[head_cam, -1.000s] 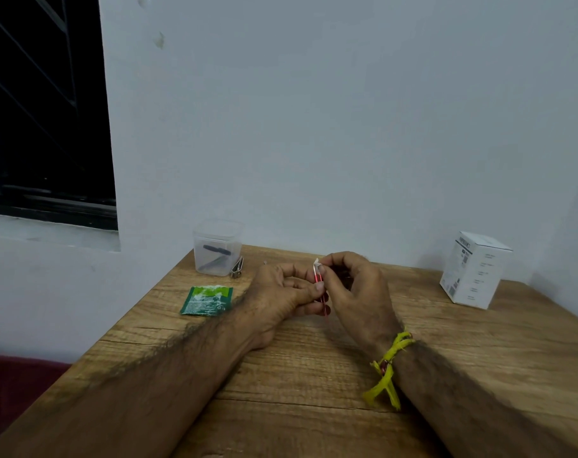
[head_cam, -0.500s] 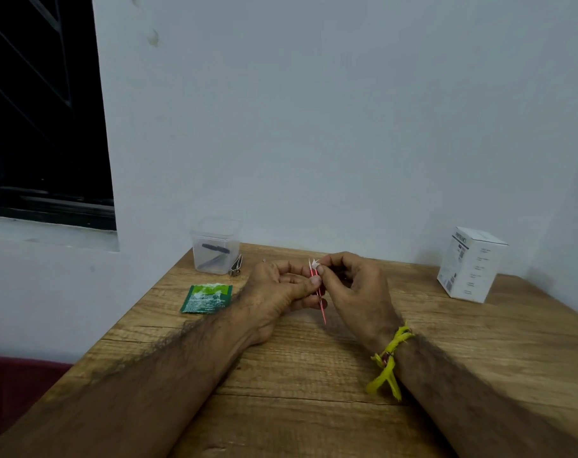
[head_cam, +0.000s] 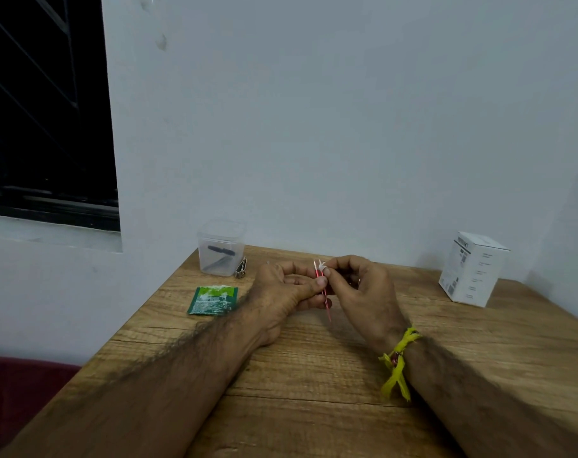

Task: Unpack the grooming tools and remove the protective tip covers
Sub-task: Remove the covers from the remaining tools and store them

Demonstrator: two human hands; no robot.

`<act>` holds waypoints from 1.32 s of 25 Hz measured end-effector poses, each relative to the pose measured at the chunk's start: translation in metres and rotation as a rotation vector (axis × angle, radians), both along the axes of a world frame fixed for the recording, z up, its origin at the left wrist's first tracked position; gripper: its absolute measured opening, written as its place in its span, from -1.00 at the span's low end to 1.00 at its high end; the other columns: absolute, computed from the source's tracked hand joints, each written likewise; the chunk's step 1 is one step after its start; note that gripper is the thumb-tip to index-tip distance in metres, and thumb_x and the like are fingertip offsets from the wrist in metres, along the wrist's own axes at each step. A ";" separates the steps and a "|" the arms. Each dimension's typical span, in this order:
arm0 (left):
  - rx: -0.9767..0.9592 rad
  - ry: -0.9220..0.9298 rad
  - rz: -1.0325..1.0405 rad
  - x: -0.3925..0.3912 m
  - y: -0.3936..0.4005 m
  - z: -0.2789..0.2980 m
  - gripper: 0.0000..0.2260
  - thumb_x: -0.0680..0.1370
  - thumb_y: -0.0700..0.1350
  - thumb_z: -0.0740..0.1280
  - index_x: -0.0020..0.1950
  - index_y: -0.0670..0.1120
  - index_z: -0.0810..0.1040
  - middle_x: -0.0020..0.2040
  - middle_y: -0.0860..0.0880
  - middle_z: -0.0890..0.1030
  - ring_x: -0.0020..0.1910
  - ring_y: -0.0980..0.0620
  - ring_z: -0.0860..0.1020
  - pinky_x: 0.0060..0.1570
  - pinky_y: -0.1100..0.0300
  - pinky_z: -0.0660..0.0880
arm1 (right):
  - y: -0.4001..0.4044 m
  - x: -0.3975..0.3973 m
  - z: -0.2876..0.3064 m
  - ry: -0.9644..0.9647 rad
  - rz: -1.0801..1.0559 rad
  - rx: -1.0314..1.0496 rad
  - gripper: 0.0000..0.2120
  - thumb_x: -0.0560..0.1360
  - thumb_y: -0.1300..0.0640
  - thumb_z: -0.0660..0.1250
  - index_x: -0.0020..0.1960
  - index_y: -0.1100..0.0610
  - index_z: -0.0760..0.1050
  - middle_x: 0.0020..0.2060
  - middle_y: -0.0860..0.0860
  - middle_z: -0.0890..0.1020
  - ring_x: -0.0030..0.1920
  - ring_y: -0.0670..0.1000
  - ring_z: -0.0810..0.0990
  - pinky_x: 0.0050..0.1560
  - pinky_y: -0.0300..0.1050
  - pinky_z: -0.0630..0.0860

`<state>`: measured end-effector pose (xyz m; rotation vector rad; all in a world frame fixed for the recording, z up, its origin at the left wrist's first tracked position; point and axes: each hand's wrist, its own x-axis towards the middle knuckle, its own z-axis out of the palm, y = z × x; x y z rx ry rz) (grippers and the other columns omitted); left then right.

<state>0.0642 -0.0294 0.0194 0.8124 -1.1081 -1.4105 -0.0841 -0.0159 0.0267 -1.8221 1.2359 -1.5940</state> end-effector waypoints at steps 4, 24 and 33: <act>0.013 0.013 0.009 -0.001 -0.002 0.000 -0.83 0.48 -0.35 0.48 0.04 -0.34 0.62 -0.24 -0.19 0.70 -0.28 -0.05 0.71 -0.27 0.23 0.66 | -0.005 0.009 -0.008 -0.288 0.011 0.104 -0.93 0.54 0.26 0.40 -0.09 0.19 0.66 -0.21 0.15 0.73 -0.19 0.11 0.71 -0.19 -0.01 0.66; 0.068 -0.003 0.005 -0.004 -0.002 0.002 -0.88 0.54 -0.39 0.39 0.06 -0.39 0.57 -0.22 -0.21 0.67 -0.29 -0.01 0.71 -0.27 0.25 0.66 | 0.003 -0.006 -0.014 0.176 -0.048 -0.061 -0.89 0.51 0.24 0.39 -0.07 0.11 0.68 -0.19 -0.04 0.71 -0.15 -0.07 0.68 -0.10 -0.07 0.63; 0.048 -0.026 0.006 -0.003 0.000 0.003 -0.98 0.54 -0.36 0.40 -0.05 -0.28 0.60 -0.29 -0.13 0.70 -0.30 0.01 0.71 -0.29 0.25 0.65 | 0.003 -0.009 -0.013 0.245 -0.127 -0.126 -0.93 0.49 0.20 0.42 -0.06 0.11 0.68 -0.14 -0.07 0.66 -0.10 -0.15 0.61 -0.18 -0.36 0.53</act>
